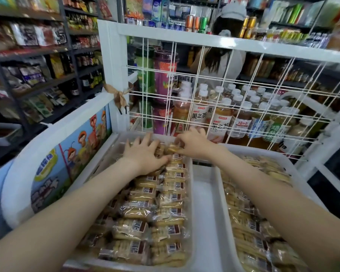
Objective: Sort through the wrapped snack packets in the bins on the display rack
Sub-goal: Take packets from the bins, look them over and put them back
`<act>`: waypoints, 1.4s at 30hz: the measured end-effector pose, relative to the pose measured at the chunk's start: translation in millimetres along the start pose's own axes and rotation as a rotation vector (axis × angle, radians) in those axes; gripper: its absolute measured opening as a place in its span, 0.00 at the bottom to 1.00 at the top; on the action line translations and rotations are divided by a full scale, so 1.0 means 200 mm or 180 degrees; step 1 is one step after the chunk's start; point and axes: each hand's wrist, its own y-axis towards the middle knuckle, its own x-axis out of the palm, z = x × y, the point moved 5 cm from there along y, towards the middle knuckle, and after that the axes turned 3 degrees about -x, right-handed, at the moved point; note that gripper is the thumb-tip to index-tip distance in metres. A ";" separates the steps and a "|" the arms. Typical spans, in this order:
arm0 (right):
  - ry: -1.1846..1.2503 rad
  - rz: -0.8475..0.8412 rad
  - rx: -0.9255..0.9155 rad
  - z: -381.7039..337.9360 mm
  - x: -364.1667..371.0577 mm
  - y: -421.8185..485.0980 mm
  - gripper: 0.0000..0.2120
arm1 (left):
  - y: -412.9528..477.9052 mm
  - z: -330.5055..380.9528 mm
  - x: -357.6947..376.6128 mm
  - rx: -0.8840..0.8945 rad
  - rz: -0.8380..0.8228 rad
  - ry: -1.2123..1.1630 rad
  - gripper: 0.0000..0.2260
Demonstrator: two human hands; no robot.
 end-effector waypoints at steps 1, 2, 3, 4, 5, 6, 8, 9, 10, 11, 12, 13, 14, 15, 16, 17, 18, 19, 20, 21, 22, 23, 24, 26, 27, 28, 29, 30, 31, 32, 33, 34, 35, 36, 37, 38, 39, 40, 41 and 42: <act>0.0002 -0.0041 0.0027 0.00 0.00 0.00 0.18 | -0.01 0.00 0.00 -0.0002 0.0013 0.0023 0.36; -0.0013 -0.0060 0.0038 0.00 0.01 0.00 0.18 | -0.01 0.00 0.00 -0.0002 0.0018 0.0029 0.36; -0.0027 -0.0065 0.0031 0.00 0.01 0.00 0.17 | -0.02 0.00 0.00 -0.0017 0.0009 0.0022 0.36; -0.0007 -0.0060 0.0016 0.01 0.01 0.01 0.16 | -0.02 0.00 0.00 -0.0042 -0.0002 0.0005 0.36; 0.0078 -0.0055 -0.0011 0.01 0.01 0.01 0.15 | -0.02 0.00 0.01 -0.0067 -0.0006 -0.0011 0.37; 0.0261 -0.0048 -0.0018 0.02 0.01 0.00 0.14 | -0.02 0.00 0.01 -0.0092 -0.0009 -0.0023 0.37; 0.0790 0.0061 0.0087 0.04 -0.03 -0.01 0.14 | -0.02 -0.01 0.01 -0.0135 -0.0033 -0.0031 0.38; 0.0997 0.0192 0.0143 0.04 -0.06 -0.02 0.14 | -0.02 -0.01 0.02 -0.0149 -0.0044 -0.0030 0.39; 0.1122 0.0345 0.0176 0.05 -0.10 -0.03 0.14 | -0.02 -0.01 0.02 -0.0155 -0.0055 -0.0033 0.39; 0.1189 0.0476 0.0212 0.06 -0.13 -0.05 0.14 | -0.02 -0.01 0.02 -0.0156 -0.0071 -0.0044 0.39; 0.1229 0.0598 0.0245 0.06 -0.15 -0.06 0.14 | -0.01 -0.01 0.02 -0.0153 -0.0087 -0.0064 0.39; 0.1262 0.0708 0.0273 0.07 -0.16 -0.08 0.15 | -0.01 -0.01 0.02 -0.0150 -0.0097 -0.0079 0.40; 0.1312 0.0813 0.0312 0.07 -0.17 -0.09 0.15 | -0.01 -0.01 0.02 -0.0147 -0.0107 -0.0087 0.40; 0.1356 0.0893 0.0360 0.07 -0.18 -0.11 0.14 | -0.01 -0.01 0.02 -0.0139 -0.0119 -0.0085 0.40; 0.1373 0.0966 0.0398 0.07 -0.18 -0.12 0.14 | -0.01 0.00 0.02 -0.0135 -0.0139 -0.0073 0.41; 0.1371 0.1035 0.0430 0.07 -0.18 -0.14 0.13 | 0.00 0.00 0.02 -0.0134 -0.0161 -0.0057 0.41; 0.1390 0.1122 0.0455 0.06 -0.18 -0.16 0.13 | 0.00 0.00 0.01 -0.0131 -0.0175 -0.0036 0.41; 0.1445 0.1216 0.0503 0.05 -0.19 -0.18 0.11 | 0.00 0.00 0.01 -0.0132 -0.0182 -0.0013 0.41; 0.1527 0.1311 0.0581 0.04 -0.20 -0.20 0.10 | 0.00 0.00 0.00 -0.0132 -0.0164 0.0016 0.41; 0.1634 0.1397 0.0667 0.03 -0.22 -0.23 0.09 | -0.01 0.00 -0.02 -0.0138 -0.0113 0.0049 0.41; 0.1770 0.1461 0.0760 0.02 -0.23 -0.26 0.09 | -0.03 0.01 -0.05 -0.0149 -0.0029 0.0075 0.41; 0.1940 0.1511 0.0837 0.00 -0.24 -0.29 0.10 | -0.05 0.02 -0.07 -0.0157 0.0078 0.0091 0.40; 0.2105 0.1549 0.0892 -0.02 -0.26 -0.33 0.10 | -0.08 0.03 -0.11 -0.0155 0.0206 0.0092 0.38; 0.2381 0.1606 0.0941 -0.07 -0.31 -0.40 0.11 | -0.18 0.07 -0.20 -0.0097 0.0482 -0.0058 0.32; 0.2490 0.1635 0.0970 -0.10 -0.33 -0.44 0.12 | -0.24 0.09 -0.25 -0.0044 0.0602 -0.0204 0.29; 0.2591 0.1673 0.1013 -0.13 -0.34 -0.48 0.14 | -0.32 0.11 -0.30 0.0040 0.0730 -0.0412 0.24; 0.2726 0.1716 0.1053 -0.16 -0.36 -0.53 0.15 | -0.40 0.13 -0.33 0.0136 0.0819 -0.0736 0.20; 0.2929 0.1754 0.1076 -0.19 -0.37 -0.58 0.16 | -0.48 0.14 -0.36 0.0216 0.0847 -0.1180 0.16; 0.3166 0.1771 0.1083 -0.23 -0.37 -0.64 0.15 | -0.57 0.15 -0.36 0.0231 0.0836 -0.1726 0.15; 0.3367 0.1775 0.1082 -0.27 -0.37 -0.71 0.14 | -0.66 0.15 -0.36 0.0198 0.0793 -0.2310 0.15; 0.3562 0.1786 0.1052 -0.32 -0.36 -0.78 0.13 | -0.75 0.13 -0.34 0.0128 0.0783 -0.2820 0.16; 0.3777 0.1794 0.1002 -0.38 -0.34 -0.87 0.12 | -0.85 0.12 -0.32 0.0026 0.0809 -0.3232 0.16; 0.4034 0.1816 0.0941 -0.44 -0.31 -0.96 0.10 | -0.94 0.10 -0.28 -0.0060 0.0858 -0.3569 0.15; 0.4281 0.1851 0.0894 -0.51 -0.28 -1.07 0.09 | -1.04 0.09 -0.23 -0.0121 0.0855 -0.3874 0.13; 0.4495 0.1871 0.0868 -0.57 -0.23 -1.17 0.08 | -1.13 0.09 -0.17 -0.0185 0.0817 -0.4194 0.09; 0.4669 0.1867 0.0858 -0.64 -0.18 -1.27 0.06 | -1.24 0.08 -0.11 -0.0260 0.0739 -0.4527 0.04; 0.4825 0.1845 0.0863 -0.70 -0.12 -1.37 0.05 | -1.34 0.08 -0.05 -0.0325 0.0657 -0.4801 0.02; 0.4925 0.1809 0.0891 -0.75 -0.06 -1.45 0.05 | -1.44 0.08 0.02 -0.0409 0.0538 -0.4971 0.03; 0.4984 0.1763 0.0931 -0.81 0.00 -1.53 0.06 | -1.54 0.08 0.08 -0.0494 0.0404 -0.5078 0.03; 0.5058 0.1735 0.0982 -0.86 0.05 -1.61 0.08 | -1.63 0.09 0.13 -0.0575 0.0258 -0.5164 0.02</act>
